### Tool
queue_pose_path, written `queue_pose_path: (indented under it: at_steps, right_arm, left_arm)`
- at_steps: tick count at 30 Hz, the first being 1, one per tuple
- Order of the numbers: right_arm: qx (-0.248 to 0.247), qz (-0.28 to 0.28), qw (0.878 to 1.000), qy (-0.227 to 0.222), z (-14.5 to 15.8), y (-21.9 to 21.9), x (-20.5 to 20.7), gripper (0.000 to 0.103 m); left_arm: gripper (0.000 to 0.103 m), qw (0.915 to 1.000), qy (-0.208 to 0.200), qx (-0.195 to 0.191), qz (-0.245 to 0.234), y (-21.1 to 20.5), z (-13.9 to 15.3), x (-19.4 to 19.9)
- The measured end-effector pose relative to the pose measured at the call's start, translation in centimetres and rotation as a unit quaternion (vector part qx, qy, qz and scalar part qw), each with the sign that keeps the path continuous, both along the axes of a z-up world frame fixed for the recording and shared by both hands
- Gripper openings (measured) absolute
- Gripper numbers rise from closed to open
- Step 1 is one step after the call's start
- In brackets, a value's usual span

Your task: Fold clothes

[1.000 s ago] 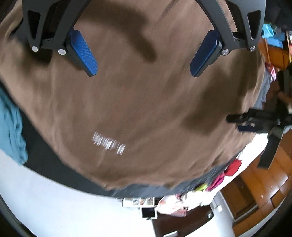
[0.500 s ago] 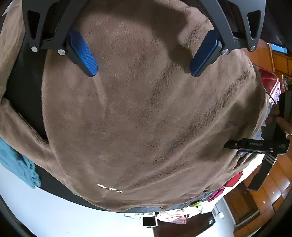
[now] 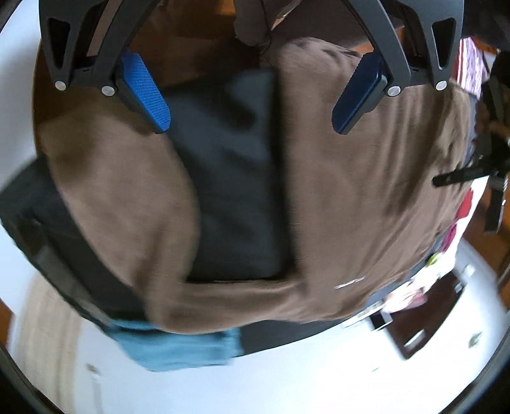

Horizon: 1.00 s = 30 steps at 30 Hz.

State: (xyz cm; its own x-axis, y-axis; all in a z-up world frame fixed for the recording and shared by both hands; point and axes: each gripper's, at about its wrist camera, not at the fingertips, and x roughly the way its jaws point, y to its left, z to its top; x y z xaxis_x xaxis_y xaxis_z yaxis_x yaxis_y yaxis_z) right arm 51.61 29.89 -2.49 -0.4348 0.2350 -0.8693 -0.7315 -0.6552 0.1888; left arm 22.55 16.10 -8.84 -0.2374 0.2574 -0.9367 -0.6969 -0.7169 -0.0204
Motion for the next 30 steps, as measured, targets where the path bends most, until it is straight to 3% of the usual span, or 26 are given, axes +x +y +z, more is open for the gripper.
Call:
queue_pose_path:
  at_steps: [7,15,30]
  right_arm:
    - [0.006,-0.066,0.996,-0.055,0.4,1.4,1.5,0.103]
    - [0.051,-0.058,0.992,-0.101,1.6,1.0,-0.3,0.103]
    - [0.055,-0.079,0.991,-0.092,1.7,2.6,0.2,0.103]
  left_arm:
    - [0.103,0.9989,-0.020,-0.011,-0.040,2.6,-1.6,2.2]
    - [0.103,0.9980,-0.018,-0.028,-0.054,3.7,-2.7,2.4]
    - [0.103,0.9973,-0.012,-0.024,-0.068,3.8,-2.8,2.0]
